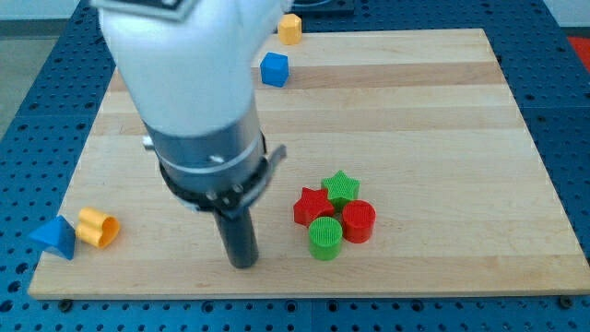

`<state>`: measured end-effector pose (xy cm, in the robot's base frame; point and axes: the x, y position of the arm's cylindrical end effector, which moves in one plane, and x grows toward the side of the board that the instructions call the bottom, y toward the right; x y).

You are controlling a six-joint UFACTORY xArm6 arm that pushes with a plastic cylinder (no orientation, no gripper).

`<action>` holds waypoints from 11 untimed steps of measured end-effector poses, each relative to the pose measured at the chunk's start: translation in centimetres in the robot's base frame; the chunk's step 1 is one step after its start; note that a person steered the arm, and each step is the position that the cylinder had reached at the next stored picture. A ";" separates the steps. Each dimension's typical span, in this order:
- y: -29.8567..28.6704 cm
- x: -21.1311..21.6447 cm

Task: Push the group of blocks a bit up

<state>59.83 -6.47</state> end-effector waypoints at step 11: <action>5.5 -7.5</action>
